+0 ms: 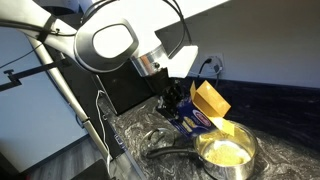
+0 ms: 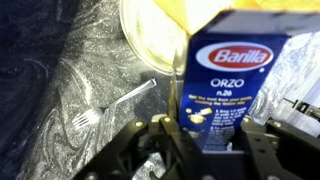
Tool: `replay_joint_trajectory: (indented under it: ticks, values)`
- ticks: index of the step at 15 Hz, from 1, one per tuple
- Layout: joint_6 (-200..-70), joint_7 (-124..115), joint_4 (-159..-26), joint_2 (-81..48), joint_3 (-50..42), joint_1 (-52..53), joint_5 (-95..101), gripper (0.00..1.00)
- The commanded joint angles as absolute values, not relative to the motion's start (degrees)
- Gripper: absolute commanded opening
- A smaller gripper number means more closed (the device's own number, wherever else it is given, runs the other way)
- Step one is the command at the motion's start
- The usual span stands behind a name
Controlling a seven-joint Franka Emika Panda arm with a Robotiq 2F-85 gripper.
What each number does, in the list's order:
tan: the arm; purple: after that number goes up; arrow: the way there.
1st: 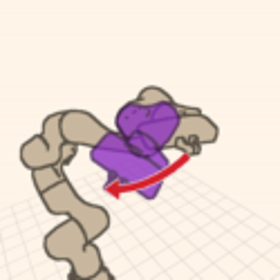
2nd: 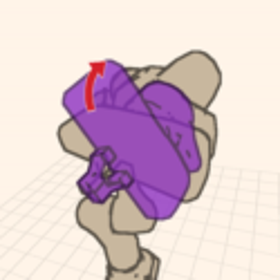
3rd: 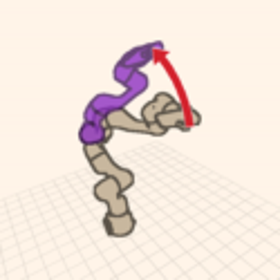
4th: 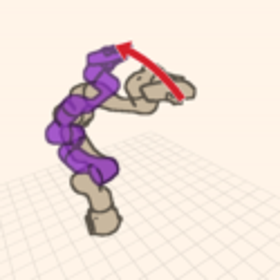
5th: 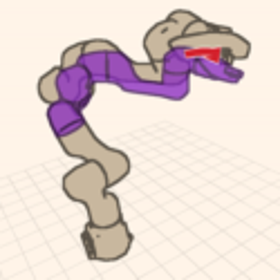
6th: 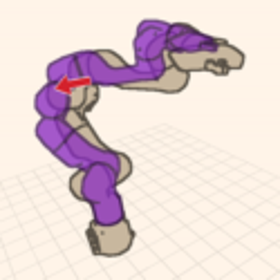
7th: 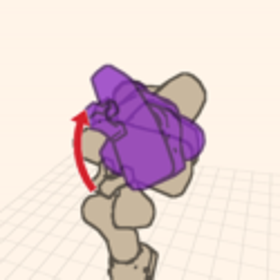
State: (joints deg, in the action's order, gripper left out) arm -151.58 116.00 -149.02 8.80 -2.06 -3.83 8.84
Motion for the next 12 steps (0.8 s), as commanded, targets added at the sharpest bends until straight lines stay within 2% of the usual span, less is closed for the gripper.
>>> replay_joint_trajectory:
  ticks: [1,12]
  values:
    - [-154.6,102.3,-152.8,13.0,0.1,-5.0,22.9,0.18]
    - [-149.4,65.0,-153.9,17.3,3.4,-3.5,61.1,0.18]
